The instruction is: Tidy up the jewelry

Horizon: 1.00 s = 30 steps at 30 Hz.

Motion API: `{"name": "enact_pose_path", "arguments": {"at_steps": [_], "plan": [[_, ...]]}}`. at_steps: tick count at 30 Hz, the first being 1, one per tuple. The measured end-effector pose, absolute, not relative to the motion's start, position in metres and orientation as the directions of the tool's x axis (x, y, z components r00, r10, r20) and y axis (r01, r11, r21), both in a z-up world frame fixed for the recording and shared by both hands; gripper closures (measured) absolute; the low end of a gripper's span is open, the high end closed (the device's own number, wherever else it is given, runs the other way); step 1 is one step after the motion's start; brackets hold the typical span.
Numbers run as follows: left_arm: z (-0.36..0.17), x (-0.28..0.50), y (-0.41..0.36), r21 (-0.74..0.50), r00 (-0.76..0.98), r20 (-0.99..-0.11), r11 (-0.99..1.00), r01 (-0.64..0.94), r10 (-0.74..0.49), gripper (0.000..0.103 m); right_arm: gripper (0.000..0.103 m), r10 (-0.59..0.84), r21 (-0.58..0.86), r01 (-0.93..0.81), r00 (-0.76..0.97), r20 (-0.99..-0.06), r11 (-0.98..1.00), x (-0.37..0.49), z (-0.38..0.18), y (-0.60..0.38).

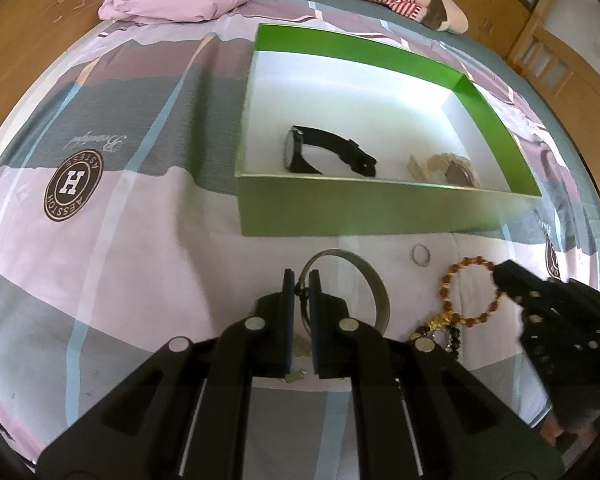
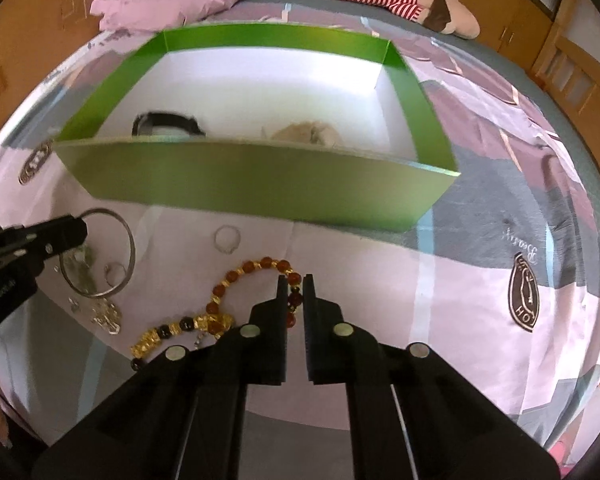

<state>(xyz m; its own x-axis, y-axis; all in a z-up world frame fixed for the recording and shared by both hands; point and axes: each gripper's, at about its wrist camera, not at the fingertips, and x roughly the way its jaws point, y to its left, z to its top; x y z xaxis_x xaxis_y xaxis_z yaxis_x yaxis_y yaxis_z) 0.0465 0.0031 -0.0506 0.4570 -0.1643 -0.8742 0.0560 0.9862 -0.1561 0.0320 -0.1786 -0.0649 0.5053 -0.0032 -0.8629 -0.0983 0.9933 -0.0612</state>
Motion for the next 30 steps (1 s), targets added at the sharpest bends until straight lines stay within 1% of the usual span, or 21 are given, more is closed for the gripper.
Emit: {"name": "enact_pose_path", "arguments": {"at_steps": [4,12,15,19,21,22,23,25,27,29,30], "plan": [[-0.047,0.048,0.009,-0.172,0.458,-0.872,0.984,0.041,-0.172,0.097,0.096,0.016,-0.036,-0.087,0.53,-0.848,0.996,0.03,-0.049,-0.187],[-0.023,0.041,0.02,-0.219,0.493,-0.843,0.974,0.052,-0.216,0.097,0.096,0.04,-0.003,-0.074,0.575,-0.817,0.997,0.022,-0.024,-0.199],[-0.026,0.043,0.024,-0.221,0.484,-0.849,0.975,0.036,-0.211,0.097,0.096,0.034,-0.009,-0.072,0.566,-0.824,0.997,0.022,-0.028,-0.2],[-0.033,0.046,0.024,-0.221,0.46,-0.863,0.975,0.026,-0.208,0.097,0.096,0.008,-0.026,-0.058,0.519,-0.855,0.998,0.028,-0.044,-0.204],[-0.035,0.046,0.023,-0.217,0.457,-0.865,0.976,0.026,-0.205,0.097,0.09,-0.03,-0.05,-0.029,0.477,-0.878,0.998,0.033,-0.057,-0.208],[-0.035,0.046,0.022,-0.217,0.458,-0.865,0.976,0.028,-0.205,0.097,0.077,-0.049,-0.06,-0.009,0.466,-0.884,0.998,0.035,-0.062,-0.211],[-0.035,0.046,0.022,-0.217,0.459,-0.865,0.976,0.029,-0.206,0.097,0.069,-0.074,-0.079,0.009,0.457,-0.887,0.997,0.037,-0.068,-0.213],[-0.034,0.045,0.023,-0.217,0.46,-0.864,0.976,0.029,-0.206,0.097,0.069,-0.116,-0.116,0.029,0.439,-0.891,0.993,0.041,-0.077,-0.218],[-0.034,0.044,0.023,-0.217,0.462,-0.863,0.976,0.027,-0.205,0.097,0.069,-0.109,-0.107,0.028,0.409,-0.906,0.994,0.045,-0.087,-0.219],[-0.032,0.044,0.024,-0.217,0.467,-0.86,0.976,0.024,-0.203,0.097,0.089,-0.057,-0.054,0.018,0.387,-0.92,0.998,0.046,-0.094,-0.219],[-0.031,0.043,0.024,-0.217,0.472,-0.858,0.976,0.023,-0.203,0.097,0.093,-0.053,-0.053,0.011,0.395,-0.917,0.999,0.045,-0.093,-0.217]]}}
